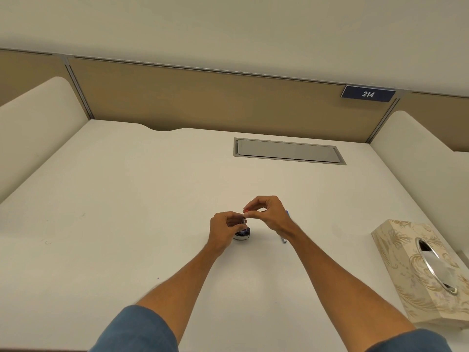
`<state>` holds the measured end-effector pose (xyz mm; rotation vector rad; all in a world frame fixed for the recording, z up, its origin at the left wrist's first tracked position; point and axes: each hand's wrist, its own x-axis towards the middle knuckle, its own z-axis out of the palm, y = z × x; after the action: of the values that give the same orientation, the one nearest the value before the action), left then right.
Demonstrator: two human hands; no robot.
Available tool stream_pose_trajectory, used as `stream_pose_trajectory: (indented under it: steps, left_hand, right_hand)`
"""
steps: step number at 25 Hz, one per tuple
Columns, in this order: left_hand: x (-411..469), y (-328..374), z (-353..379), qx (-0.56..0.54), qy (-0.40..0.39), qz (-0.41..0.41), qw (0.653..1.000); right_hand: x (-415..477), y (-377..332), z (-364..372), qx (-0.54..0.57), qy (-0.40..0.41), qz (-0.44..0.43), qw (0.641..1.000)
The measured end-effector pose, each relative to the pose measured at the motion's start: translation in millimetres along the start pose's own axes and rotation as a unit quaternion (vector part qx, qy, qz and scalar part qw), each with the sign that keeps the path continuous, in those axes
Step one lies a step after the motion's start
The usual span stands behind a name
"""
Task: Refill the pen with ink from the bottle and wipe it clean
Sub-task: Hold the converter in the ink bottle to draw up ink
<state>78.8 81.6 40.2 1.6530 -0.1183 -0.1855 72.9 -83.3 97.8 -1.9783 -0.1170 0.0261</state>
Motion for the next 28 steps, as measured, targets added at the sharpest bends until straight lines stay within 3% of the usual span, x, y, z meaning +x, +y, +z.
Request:
stream_pose_trajectory:
  steps: [28]
  left_hand:
    - [1.8,-2.0,0.0,-0.010,0.002,-0.004,1.000]
  right_hand:
    - [0.5,1.1,0.3,0.006,-0.002,-0.002,1.000]
